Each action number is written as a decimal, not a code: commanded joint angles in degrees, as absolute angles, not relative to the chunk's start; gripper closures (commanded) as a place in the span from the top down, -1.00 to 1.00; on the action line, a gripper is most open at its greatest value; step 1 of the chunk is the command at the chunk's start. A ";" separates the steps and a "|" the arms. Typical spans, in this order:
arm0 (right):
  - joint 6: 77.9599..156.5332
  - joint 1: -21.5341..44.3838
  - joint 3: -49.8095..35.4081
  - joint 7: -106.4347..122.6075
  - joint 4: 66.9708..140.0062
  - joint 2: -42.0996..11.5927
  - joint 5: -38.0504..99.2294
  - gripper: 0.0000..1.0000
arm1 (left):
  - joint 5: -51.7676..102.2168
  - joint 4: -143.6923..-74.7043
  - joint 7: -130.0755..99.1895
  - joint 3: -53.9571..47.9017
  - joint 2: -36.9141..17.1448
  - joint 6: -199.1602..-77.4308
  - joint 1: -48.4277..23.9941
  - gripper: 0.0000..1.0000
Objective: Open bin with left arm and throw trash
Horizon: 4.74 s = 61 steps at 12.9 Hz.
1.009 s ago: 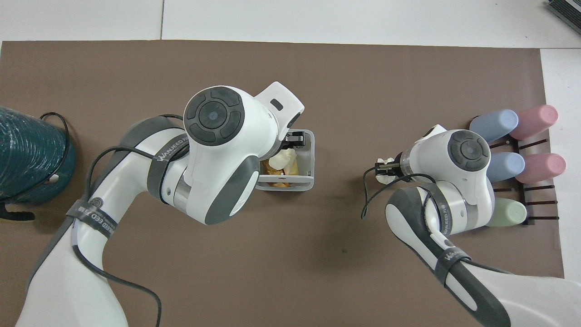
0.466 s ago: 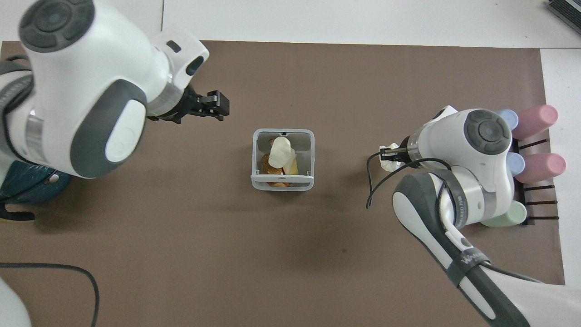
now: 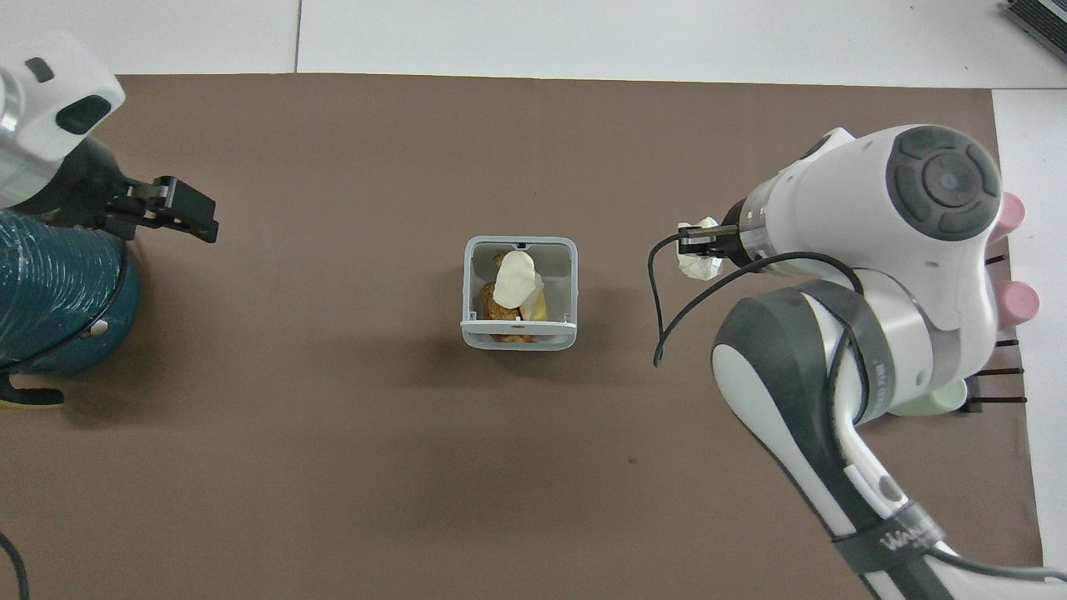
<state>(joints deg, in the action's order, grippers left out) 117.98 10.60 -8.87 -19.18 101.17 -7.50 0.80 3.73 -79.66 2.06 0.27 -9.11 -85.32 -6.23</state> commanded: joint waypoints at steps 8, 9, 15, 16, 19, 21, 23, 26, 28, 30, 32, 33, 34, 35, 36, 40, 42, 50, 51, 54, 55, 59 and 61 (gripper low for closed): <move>124.63 22.76 -9.75 -34.89 93.87 -18.80 7.12 -1.00 | 0.44 -83.67 6.07 -0.35 -3.52 -82.62 -5.27 0.85; 125.93 23.81 -9.76 -35.15 93.95 -18.90 7.21 -1.00 | 0.44 -84.54 5.89 -0.35 -2.91 -83.31 -5.36 0.85; 127.44 24.26 -9.84 -35.07 94.48 -20.48 7.47 -1.00 | -0.52 -87.45 5.98 -0.35 -1.67 -85.60 -5.27 0.94; 127.70 24.26 -9.84 -35.07 94.66 -21.00 7.38 -1.00 | -0.96 -87.45 5.98 -0.35 -1.67 -85.69 -5.27 1.00; 128.41 24.79 -9.84 -35.07 94.66 -21.71 7.38 0.33 | -0.97 -87.54 5.63 -0.44 -1.67 -87.79 -5.27 1.00; 128.23 24.87 -9.76 -34.81 94.31 -21.53 6.51 1.00 | -0.97 -87.54 5.63 -0.44 -1.76 -89.29 -5.27 1.00; 127.88 24.17 -9.76 -34.54 93.87 -20.92 6.42 1.00 | -0.97 -87.45 5.54 -0.44 -1.76 -89.73 -5.01 1.00; 125.25 22.68 -8.97 -34.45 93.87 -16.89 6.07 1.00 | -0.97 -87.45 5.54 -0.44 -1.76 -89.91 -5.01 1.00; 123.76 19.79 -8.96 -34.37 93.87 -14.51 2.48 1.00 | -0.97 -87.45 5.54 -0.53 -1.84 -90.26 -5.01 1.00; 122.18 15.67 -9.05 -32.27 94.04 -11.79 -0.69 1.00 | -0.97 -87.36 5.62 -0.44 -1.85 -90.44 -4.84 1.00; 120.25 10.49 -9.14 -25.61 94.13 -9.33 -0.79 1.00 | -0.97 -86.93 5.71 -0.44 -1.84 -90.70 -4.75 1.00; 118.67 8.55 -9.05 -22.88 94.13 -8.27 -0.79 1.00 | -0.97 -86.92 5.71 -0.44 -1.76 -90.70 -4.75 1.00; 117.09 6.61 -9.05 -20.59 94.13 -7.22 -0.88 1.00 | -0.97 -86.84 5.80 -0.44 -1.76 -90.70 -4.66 1.00; 115.42 4.94 -9.05 -18.57 94.13 -6.08 -0.88 1.00 | -0.97 -86.84 5.89 -0.44 -1.67 -90.62 -4.57 1.00; 113.49 3.53 -8.97 -16.89 94.04 -4.93 -0.97 1.00 | -0.97 -86.84 5.80 -0.44 -1.67 -90.62 -4.57 1.00; 104.70 3.41 -3.11 -13.98 93.87 -0.19 -1.41 1.00 | -0.97 -86.92 6.42 -0.53 -1.67 -90.62 -4.83 1.00; 100.22 5.44 2.79 -9.60 93.87 2.45 -1.23 1.00 | -0.97 -86.92 6.15 -0.53 -1.67 -90.70 -5.01 1.00; 90.00 2.55 4.92 -2.72 93.51 5.27 -0.79 1.00 | -0.97 -87.10 6.15 -0.44 -1.67 -90.70 -5.19 1.00; 90.00 2.55 4.92 -2.72 93.52 5.27 -0.79 1.00 | -0.97 -87.10 6.15 -0.44 -1.58 -90.70 -5.19 1.00; 89.12 2.46 3.52 -2.64 93.43 5.27 -1.14 1.00 | -0.97 -87.19 6.15 -0.44 -1.58 -90.70 -5.19 1.00; 88.16 2.37 3.08 -2.64 93.08 5.01 -1.14 1.00 | -0.97 -87.19 6.15 -0.44 -1.58 -90.70 -5.27 1.00; 87.89 2.29 2.81 -2.99 93.77 5.36 -0.97 1.00 | -0.97 -87.28 6.33 -0.53 -1.50 -90.70 -5.27 1.00; 87.98 2.46 2.90 -3.69 94.22 5.80 -0.53 1.00 | -0.97 -87.36 6.50 -0.53 -1.32 -90.70 -5.27 1.00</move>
